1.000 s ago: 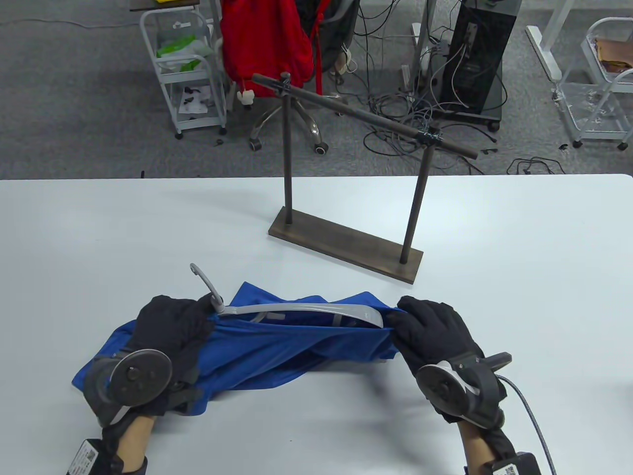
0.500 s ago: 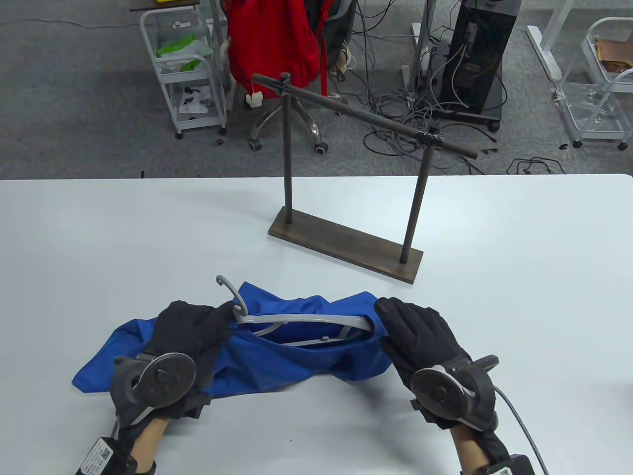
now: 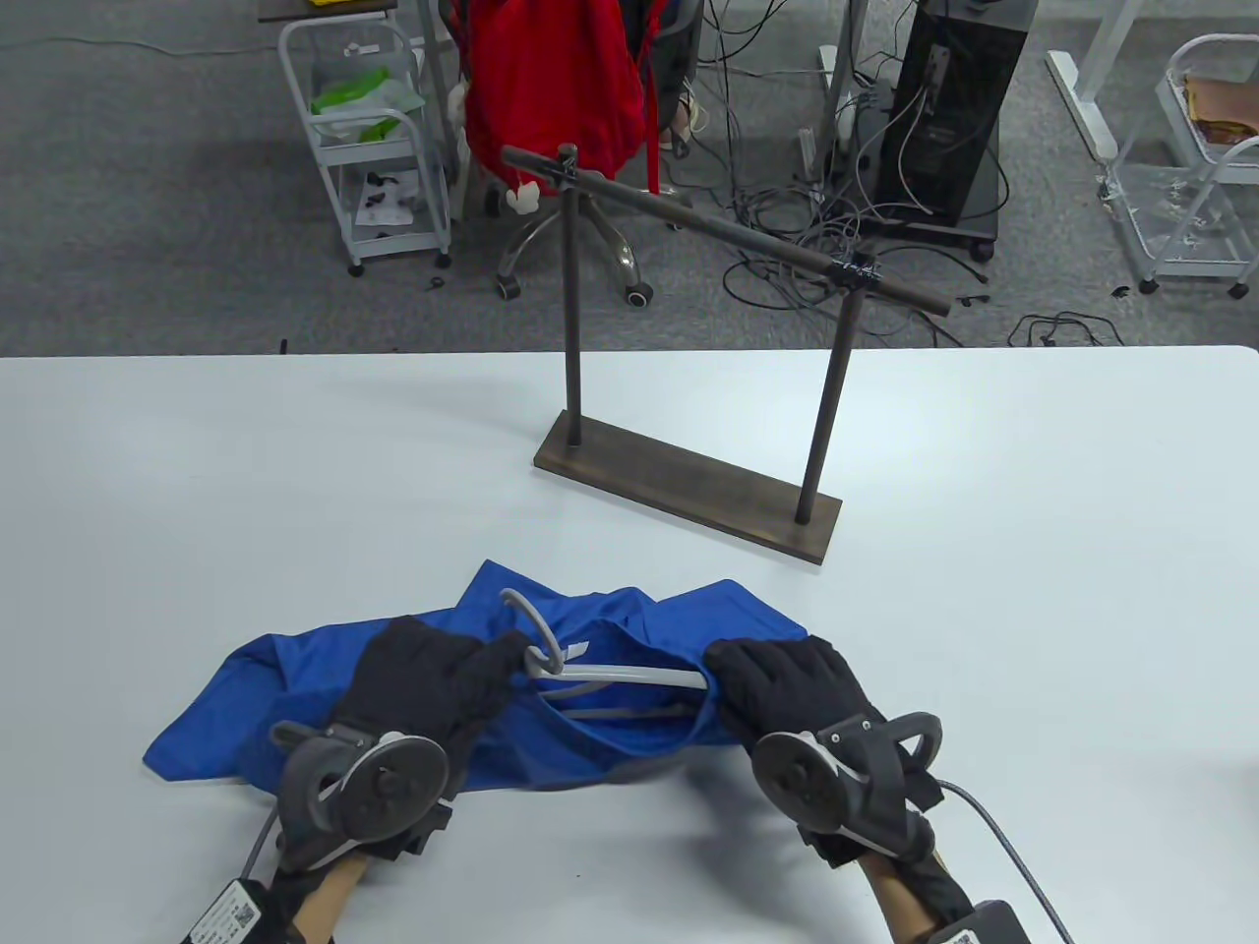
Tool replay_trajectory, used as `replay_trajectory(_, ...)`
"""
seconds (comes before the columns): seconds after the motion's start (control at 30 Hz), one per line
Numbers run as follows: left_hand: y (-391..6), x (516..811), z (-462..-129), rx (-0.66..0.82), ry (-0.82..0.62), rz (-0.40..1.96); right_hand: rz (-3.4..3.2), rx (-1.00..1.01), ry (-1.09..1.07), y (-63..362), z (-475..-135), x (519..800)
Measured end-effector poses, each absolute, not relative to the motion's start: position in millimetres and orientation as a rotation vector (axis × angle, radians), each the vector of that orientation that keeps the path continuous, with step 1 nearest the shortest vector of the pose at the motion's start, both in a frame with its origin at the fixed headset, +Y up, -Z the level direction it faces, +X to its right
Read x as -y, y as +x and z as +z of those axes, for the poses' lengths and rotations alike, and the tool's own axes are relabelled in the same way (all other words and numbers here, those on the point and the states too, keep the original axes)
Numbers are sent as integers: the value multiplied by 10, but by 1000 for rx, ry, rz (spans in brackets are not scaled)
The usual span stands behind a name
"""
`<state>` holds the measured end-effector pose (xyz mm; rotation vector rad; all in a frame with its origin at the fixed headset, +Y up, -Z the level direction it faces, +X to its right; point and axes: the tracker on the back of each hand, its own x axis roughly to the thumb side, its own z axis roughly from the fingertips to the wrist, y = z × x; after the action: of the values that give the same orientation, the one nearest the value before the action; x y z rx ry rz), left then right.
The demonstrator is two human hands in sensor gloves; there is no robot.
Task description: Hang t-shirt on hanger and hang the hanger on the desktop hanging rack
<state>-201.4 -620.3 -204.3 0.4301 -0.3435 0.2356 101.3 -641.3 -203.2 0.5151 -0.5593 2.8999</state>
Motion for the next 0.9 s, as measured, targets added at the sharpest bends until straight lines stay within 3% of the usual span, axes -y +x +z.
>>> replay_trajectory(0.47, -1947, 6275, -2084, 346, 348, 255, 2840, 586, 507, 939, -1998, 6412)
replay_trajectory(0.9, -2380, 6275, -2363, 244, 270, 280, 2786, 680, 374, 1233, -2090, 6340)
